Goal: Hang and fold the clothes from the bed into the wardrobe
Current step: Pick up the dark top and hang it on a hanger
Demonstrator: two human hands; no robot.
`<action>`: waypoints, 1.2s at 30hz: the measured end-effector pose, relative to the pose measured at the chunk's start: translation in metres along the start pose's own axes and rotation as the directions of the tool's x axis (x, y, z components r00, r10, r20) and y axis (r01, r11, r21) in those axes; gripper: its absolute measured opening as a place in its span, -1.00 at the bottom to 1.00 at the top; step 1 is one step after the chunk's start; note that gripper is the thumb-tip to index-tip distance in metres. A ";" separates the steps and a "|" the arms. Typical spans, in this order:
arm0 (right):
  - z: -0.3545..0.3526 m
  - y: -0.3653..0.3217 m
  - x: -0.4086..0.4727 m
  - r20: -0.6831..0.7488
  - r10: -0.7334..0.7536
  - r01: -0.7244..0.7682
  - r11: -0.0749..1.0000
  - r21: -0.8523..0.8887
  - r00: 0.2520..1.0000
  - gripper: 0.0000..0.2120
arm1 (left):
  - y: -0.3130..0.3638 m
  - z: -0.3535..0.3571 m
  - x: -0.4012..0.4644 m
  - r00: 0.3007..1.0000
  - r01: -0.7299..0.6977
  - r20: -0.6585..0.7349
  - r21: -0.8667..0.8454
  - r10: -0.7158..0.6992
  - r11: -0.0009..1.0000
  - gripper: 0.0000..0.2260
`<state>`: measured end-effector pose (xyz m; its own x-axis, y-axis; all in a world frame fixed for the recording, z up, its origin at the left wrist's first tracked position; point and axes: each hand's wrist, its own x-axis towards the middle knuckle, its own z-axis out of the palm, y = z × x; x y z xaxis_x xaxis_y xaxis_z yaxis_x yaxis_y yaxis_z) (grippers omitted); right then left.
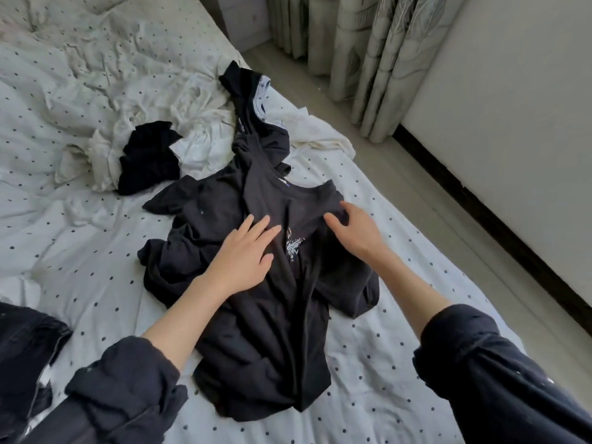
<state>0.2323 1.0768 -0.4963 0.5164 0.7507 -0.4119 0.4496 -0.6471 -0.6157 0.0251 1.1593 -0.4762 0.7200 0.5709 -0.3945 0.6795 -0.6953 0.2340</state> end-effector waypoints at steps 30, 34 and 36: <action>-0.004 0.092 -0.095 0.060 0.096 -0.082 0.976 -0.201 0.994 -0.53 | 0.059 0.029 0.032 0.926 -0.376 0.142 0.269 0.350 0.887 -0.31; -0.004 0.091 -0.098 -0.040 0.165 -0.167 0.985 -0.032 0.985 -0.65 | 0.060 0.032 0.052 0.943 -0.331 0.068 0.267 0.325 0.905 -0.59; -0.014 0.090 -0.105 0.019 0.229 -0.229 0.973 0.008 0.973 -0.62 | 0.067 0.024 0.043 0.937 -0.338 0.014 0.297 0.349 0.893 -0.70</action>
<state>0.2287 0.9374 -0.4990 0.5919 0.5849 -0.5546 0.3132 -0.8008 -0.5105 0.0984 1.1272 -0.4991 0.9099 0.2858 -0.3006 0.3221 -0.9435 0.0782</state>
